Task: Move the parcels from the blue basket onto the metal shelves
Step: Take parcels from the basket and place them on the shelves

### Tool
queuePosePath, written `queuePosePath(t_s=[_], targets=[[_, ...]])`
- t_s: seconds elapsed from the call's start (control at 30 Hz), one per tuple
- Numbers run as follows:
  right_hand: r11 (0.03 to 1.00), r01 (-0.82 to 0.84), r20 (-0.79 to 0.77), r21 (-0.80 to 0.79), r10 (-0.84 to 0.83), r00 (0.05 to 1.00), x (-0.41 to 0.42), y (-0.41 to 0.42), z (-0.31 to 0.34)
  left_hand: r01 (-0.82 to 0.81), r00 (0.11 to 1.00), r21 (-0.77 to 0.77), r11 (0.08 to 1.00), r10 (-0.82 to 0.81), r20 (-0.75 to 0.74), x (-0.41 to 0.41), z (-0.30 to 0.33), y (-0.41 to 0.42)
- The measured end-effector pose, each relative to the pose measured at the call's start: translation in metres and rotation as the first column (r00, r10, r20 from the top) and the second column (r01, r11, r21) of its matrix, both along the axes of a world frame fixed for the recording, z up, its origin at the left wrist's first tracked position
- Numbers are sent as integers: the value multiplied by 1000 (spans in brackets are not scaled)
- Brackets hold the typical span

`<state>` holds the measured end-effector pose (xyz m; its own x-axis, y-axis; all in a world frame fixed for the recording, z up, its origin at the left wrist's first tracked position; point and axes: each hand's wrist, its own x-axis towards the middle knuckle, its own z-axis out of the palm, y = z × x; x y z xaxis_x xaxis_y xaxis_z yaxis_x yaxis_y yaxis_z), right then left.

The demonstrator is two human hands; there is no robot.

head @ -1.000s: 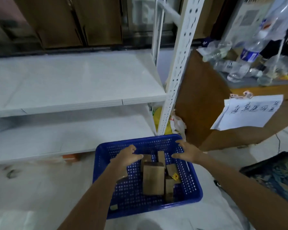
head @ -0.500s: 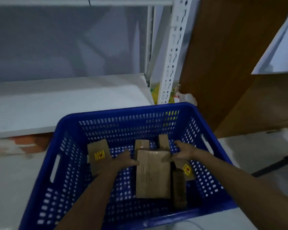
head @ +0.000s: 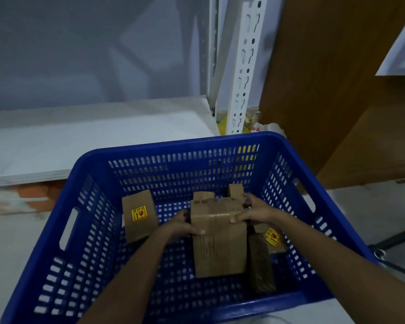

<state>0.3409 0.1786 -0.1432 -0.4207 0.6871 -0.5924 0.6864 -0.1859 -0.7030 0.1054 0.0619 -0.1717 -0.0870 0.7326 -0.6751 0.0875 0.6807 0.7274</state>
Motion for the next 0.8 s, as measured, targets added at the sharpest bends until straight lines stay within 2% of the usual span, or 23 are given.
queuePosePath(t_s=[0.17,0.23,0.33,0.43,0.57,0.7,0.8], targets=[[989,-144,29,-35,145,989,-2,3,9,110,993,41,993,-108,-55,-11,16,7],[990,-129,6,-56,130,992,-2,-1,22,132,986,44,990,-127,-112,-12,36,5],[992,-103,-32,-73,101,994,-2,-7,71,100,992,28,995,-98,-76,-13,87,-5],[986,-140,-53,-89,136,989,-1,-8,145,80,997,24,997,-80,7,-14,163,-15],[992,-104,-106,-72,96,990,-2,-6,272,94,993,46,995,-97,70,-18,285,-16],[988,-35,-211,-154,2,977,-1,0,425,139,983,111,984,-151,105,-15,439,-15],[995,-27,-230,-101,3,973,0,3,537,89,990,151,985,-104,97,-14,550,-11]])
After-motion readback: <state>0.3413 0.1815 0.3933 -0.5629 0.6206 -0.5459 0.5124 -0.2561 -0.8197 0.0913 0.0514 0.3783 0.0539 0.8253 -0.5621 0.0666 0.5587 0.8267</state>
